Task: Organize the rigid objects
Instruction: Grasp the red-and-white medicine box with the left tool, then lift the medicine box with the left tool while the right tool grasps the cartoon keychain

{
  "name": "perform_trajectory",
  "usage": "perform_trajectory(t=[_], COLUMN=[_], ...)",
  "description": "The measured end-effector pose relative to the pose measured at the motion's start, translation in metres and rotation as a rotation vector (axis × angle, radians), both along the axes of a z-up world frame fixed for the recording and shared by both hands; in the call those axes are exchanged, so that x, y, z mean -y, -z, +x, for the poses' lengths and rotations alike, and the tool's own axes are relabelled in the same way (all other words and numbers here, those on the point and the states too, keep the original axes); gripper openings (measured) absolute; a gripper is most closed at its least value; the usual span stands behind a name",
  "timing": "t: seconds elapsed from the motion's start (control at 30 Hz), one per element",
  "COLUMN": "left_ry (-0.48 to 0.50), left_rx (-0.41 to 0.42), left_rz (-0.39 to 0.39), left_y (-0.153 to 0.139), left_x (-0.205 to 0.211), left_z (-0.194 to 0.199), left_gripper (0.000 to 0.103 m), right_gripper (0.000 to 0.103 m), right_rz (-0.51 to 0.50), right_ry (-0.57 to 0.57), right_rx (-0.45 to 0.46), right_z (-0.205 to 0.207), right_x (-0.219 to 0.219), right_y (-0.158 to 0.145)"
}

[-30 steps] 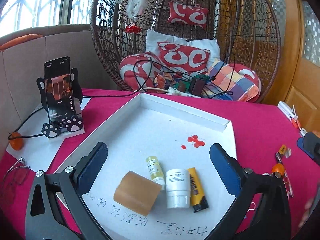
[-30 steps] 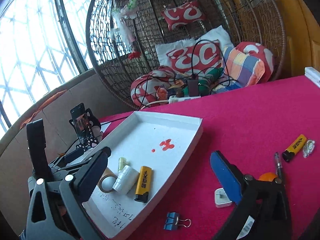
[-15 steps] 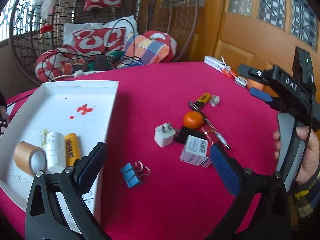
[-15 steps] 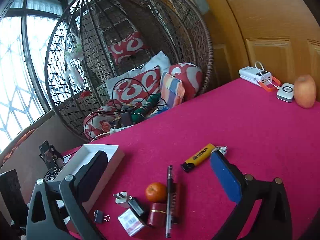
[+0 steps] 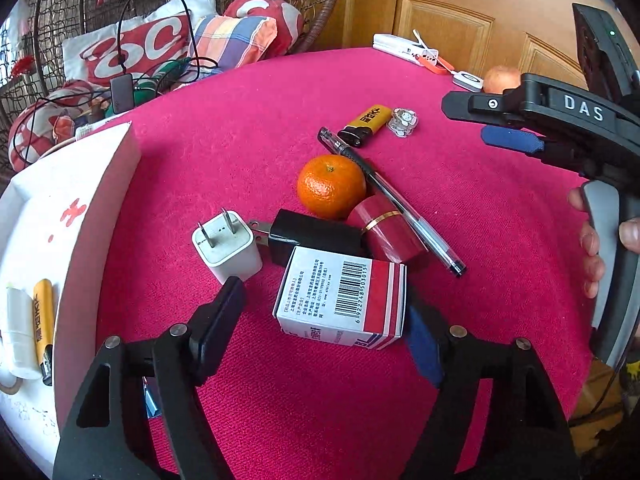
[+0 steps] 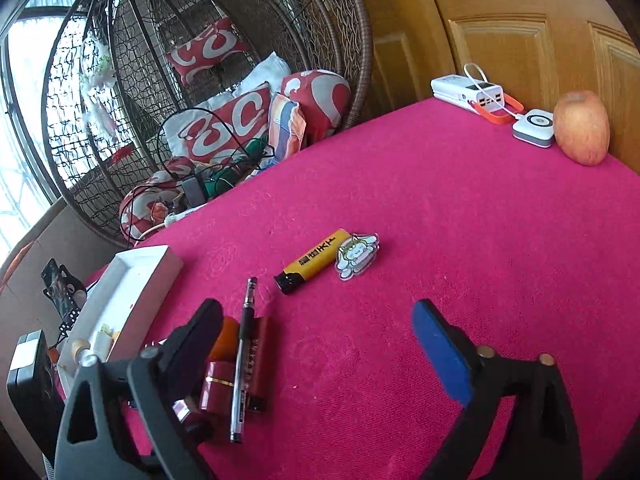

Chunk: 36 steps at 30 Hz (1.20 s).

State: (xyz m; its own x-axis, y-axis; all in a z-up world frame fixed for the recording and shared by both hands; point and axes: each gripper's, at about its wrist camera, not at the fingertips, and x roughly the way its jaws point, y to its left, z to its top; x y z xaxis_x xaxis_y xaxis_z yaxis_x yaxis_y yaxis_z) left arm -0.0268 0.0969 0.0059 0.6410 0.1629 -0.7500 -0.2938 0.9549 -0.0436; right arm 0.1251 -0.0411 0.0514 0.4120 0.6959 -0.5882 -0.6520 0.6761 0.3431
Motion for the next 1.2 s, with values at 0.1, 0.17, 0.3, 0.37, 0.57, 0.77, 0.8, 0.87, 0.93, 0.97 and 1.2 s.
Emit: perform_trajectory(t=[0.1, 0.17, 0.3, 0.37, 0.57, 0.77, 0.8, 0.87, 0.93, 0.97, 1.2], left_ry=[-0.011, -0.016, -0.032, -0.033, -0.028, -0.04, -0.04, -0.044, -0.047, -0.048, -0.058], left_rx=[0.014, 0.016, 0.035, 0.042, 0.071, 0.098, 0.106, 0.126, 0.151, 0.161, 0.214], left_rz=[0.017, 0.019, -0.01, -0.023, -0.048, -0.066, -0.064, -0.055, -0.045, -0.041, -0.031], left_y=[-0.002, -0.002, -0.004, -0.005, -0.014, -0.02, -0.022, -0.028, -0.035, -0.039, -0.057], left_x=[0.001, 0.001, -0.002, -0.002, 0.003, 0.006, 0.007, 0.008, 0.01, 0.01, 0.011], left_z=[-0.004, -0.006, -0.017, -0.022, -0.033, -0.04, -0.042, -0.045, -0.05, -0.052, -0.062], left_gripper=[0.048, 0.048, 0.048, 0.048, 0.048, 0.048, 0.048, 0.048, 0.048, 0.048, 0.048], right_gripper=[0.076, 0.076, 0.076, 0.076, 0.076, 0.032, 0.032, 0.032, 0.032, 0.032, 0.032], right_rz=[-0.031, -0.059, -0.128, -0.178, -0.284, -0.296, -0.29, -0.244, -0.191, -0.164, 0.054], right_ry=[0.007, -0.007, -0.012, -0.038, -0.09, -0.125, -0.119, -0.088, -0.072, -0.066, -0.08], right_rx=[-0.025, -0.008, 0.043, 0.06, 0.099, 0.123, 0.118, 0.106, 0.089, 0.084, 0.065], right_z=[0.018, 0.025, 0.033, 0.036, 0.041, 0.041, 0.04, 0.038, 0.032, 0.028, -0.007], right_x=[-0.01, -0.022, -0.036, -0.042, -0.063, -0.073, -0.07, -0.057, -0.04, -0.031, 0.006], right_y=[0.002, -0.001, -0.006, -0.002, 0.016, 0.019, 0.019, 0.015, 0.01, 0.008, -0.028])
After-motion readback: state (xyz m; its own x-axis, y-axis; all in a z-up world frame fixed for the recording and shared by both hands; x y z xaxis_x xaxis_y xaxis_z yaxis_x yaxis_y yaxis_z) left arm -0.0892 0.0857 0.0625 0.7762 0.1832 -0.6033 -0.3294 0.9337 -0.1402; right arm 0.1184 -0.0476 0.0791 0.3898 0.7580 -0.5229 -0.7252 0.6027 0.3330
